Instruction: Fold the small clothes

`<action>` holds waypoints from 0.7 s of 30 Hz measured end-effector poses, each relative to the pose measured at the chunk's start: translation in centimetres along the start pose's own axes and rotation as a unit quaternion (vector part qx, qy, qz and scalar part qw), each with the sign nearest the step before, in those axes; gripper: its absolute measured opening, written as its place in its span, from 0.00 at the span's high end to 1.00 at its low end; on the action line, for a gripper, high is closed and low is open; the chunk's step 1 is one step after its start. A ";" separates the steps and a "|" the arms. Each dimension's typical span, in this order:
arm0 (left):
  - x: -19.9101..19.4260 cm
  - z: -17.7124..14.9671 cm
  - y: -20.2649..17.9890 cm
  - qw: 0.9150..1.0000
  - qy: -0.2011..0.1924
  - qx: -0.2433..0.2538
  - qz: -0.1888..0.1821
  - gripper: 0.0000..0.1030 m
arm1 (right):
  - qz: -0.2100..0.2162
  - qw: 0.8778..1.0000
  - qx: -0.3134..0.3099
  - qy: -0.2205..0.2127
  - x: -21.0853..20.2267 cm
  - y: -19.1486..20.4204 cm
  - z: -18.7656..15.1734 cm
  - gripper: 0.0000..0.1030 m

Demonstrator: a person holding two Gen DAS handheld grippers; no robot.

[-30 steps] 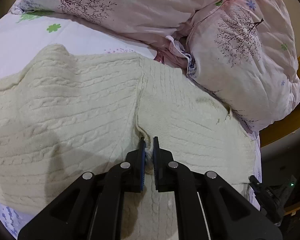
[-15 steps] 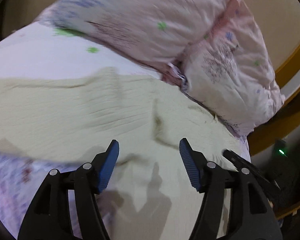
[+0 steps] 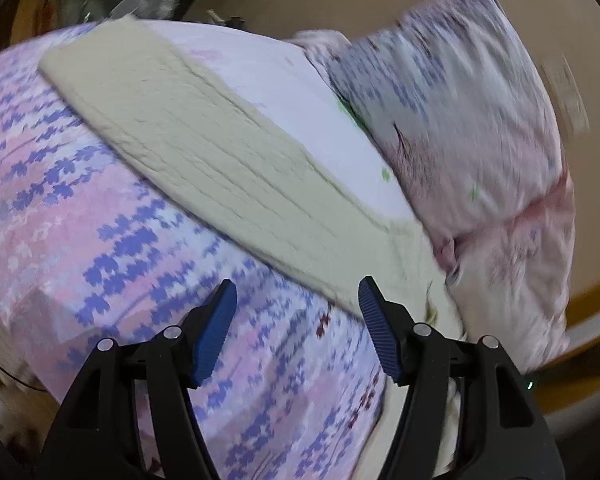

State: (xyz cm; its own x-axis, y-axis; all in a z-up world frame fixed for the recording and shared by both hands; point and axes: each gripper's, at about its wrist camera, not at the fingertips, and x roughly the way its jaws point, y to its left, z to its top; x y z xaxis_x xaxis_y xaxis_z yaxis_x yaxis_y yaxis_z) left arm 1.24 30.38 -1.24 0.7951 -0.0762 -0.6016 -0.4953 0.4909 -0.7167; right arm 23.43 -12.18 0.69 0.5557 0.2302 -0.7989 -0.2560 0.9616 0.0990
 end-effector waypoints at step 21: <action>-2.1 6.9 5.2 0.985 -0.095 -0.142 -0.010 0.95 | 0.048 0.998 0.038 -0.011 -2.7 -3.0 -1.1 0.35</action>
State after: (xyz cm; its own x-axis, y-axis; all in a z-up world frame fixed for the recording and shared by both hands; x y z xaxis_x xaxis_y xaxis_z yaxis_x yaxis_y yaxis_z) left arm -0.61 39.05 -1.24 0.8435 0.0931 -0.5290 -0.5353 0.2265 -0.8137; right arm 21.78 -15.88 1.91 0.5495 0.3235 -0.7703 -0.2483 0.9436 0.2191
